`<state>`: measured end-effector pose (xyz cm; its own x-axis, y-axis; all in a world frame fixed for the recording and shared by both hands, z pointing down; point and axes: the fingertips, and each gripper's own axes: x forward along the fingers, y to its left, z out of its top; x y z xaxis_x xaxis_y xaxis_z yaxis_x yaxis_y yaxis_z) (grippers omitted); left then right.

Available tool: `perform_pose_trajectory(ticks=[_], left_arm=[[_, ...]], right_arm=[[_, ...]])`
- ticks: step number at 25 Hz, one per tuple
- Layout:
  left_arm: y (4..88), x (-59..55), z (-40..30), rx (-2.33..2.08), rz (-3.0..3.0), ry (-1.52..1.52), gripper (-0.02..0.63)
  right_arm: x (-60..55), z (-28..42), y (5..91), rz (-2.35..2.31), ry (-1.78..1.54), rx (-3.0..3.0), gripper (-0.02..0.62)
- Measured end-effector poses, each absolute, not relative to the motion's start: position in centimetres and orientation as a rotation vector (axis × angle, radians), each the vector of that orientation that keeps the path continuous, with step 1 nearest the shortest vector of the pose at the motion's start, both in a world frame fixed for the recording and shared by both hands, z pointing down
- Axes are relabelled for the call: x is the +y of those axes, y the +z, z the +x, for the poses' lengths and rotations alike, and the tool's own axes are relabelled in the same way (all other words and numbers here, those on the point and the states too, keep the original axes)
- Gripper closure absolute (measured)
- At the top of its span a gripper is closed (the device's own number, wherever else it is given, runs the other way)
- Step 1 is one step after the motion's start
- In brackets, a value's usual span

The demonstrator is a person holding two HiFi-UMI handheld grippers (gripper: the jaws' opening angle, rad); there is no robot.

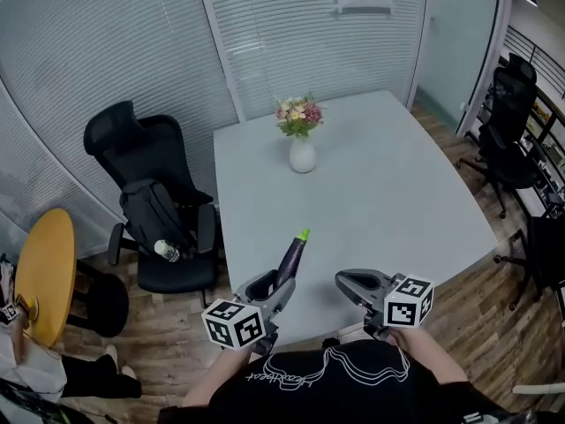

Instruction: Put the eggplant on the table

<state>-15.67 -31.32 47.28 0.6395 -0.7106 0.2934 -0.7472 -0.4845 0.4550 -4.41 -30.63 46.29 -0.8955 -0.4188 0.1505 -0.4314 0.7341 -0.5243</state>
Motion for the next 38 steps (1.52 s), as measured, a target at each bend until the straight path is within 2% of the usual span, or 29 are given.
perform_pose_trajectory(ticks=[29, 38], left_arm=[[63.7, -37.5, -15.8, -1.230, 2.068, 0.359, 0.399], [66.2, -37.4, -15.4, -1.221, 2.047, 0.426, 0.399]], right_arm=[[-34.8, -0.5, 55.2, 0.780, 1.126, -2.721, 0.586], [-35.2, -0.1, 56.0, 0.791, 1.113, -2.696, 0.588]])
